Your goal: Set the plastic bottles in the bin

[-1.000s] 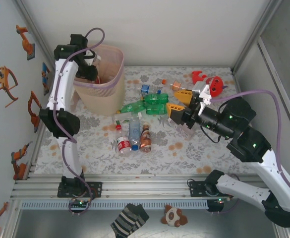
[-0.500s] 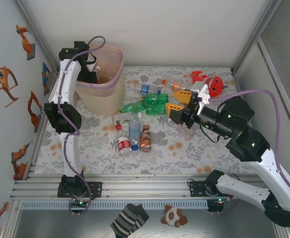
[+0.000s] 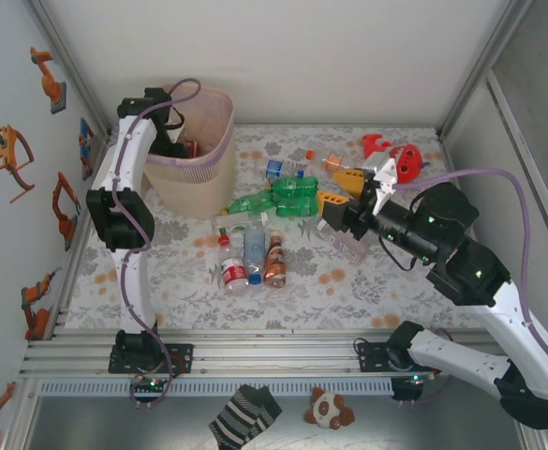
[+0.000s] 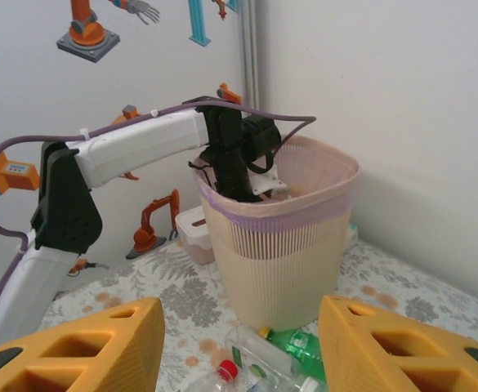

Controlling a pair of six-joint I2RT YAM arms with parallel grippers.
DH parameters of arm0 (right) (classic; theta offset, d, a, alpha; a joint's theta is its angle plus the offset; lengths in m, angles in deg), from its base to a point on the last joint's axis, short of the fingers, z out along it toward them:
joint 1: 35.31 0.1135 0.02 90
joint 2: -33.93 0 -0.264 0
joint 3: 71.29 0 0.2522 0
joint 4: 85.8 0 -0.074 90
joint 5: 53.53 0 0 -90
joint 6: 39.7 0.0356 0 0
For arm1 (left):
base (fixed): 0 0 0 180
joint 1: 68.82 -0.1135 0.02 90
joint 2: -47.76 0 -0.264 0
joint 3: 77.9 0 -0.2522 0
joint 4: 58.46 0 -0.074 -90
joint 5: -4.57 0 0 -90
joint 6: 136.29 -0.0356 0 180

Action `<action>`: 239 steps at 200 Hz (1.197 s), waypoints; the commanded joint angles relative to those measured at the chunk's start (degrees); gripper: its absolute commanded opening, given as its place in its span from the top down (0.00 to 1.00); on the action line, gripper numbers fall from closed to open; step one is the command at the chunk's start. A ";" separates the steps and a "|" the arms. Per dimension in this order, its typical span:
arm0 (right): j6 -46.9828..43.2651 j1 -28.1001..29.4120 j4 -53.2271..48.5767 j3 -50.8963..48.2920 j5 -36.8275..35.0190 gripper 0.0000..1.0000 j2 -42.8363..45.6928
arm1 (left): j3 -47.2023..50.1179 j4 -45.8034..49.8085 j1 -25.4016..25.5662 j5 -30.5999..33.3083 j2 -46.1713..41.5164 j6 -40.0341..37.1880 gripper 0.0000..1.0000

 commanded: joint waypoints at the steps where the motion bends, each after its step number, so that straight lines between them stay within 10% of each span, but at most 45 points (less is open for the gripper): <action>1: -0.06 0.27 -2.26 1.22 -3.32 0.48 0.14 | 0.27 -1.49 -0.28 -1.94 -2.98 0.70 0.41; 239: -10.51 -0.89 -29.38 5.26 -21.24 0.53 -18.75 | 17.59 -16.45 0.07 -26.92 -34.82 5.35 0.28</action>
